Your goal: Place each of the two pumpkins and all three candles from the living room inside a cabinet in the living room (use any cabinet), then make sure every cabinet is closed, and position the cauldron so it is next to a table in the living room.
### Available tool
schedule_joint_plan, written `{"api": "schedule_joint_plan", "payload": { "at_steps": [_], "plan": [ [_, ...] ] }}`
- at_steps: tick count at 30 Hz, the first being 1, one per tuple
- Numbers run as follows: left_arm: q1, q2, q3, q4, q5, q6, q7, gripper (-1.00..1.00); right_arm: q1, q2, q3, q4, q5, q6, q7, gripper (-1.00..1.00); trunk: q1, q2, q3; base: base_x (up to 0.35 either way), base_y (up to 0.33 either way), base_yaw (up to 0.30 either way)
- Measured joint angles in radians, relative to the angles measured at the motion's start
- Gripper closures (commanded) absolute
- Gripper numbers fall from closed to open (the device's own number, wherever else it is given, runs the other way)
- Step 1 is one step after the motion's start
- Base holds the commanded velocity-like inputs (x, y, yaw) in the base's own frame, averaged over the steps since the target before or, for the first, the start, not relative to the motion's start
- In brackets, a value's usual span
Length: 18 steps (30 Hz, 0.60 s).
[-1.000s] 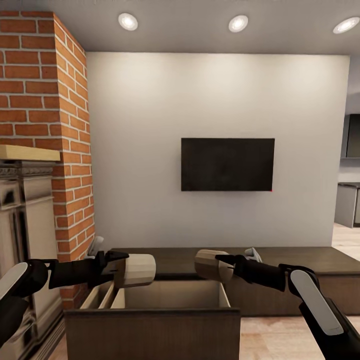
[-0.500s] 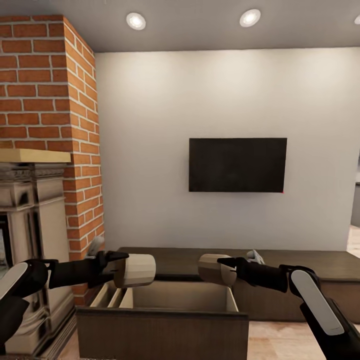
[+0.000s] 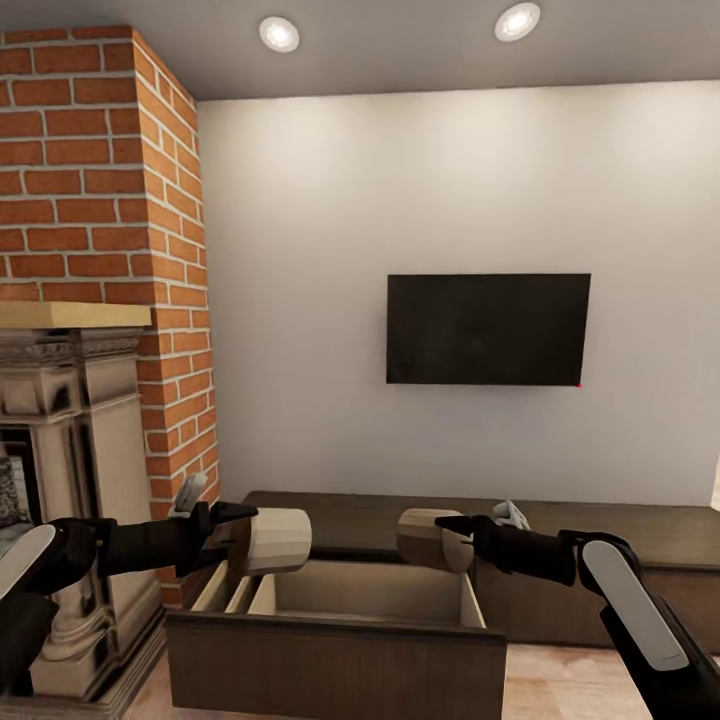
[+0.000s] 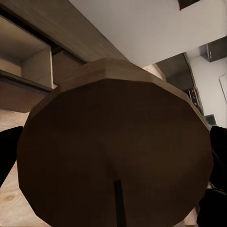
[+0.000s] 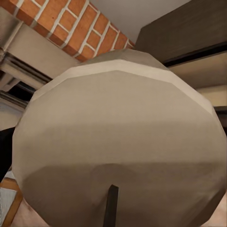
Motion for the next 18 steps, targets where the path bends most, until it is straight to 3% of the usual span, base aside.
{"api": "schedule_joint_plan", "payload": {
  "at_steps": [10,18],
  "plan": [
    [0.0,0.0,0.0,0.0,-0.001,0.0,0.0,1.0,0.0,0.006,-0.001,-0.002,-0.005,-0.007,0.008,1.0,-0.038,0.07,0.015,0.0,0.0,0.037],
    [0.0,-0.002,-0.002,0.0,-0.003,0.001,0.0,1.0,0.0,0.004,0.0,0.0,0.002,-0.005,0.008,1.0,-0.058,0.105,0.018,0.0,0.0,-0.07]
  ]
}}
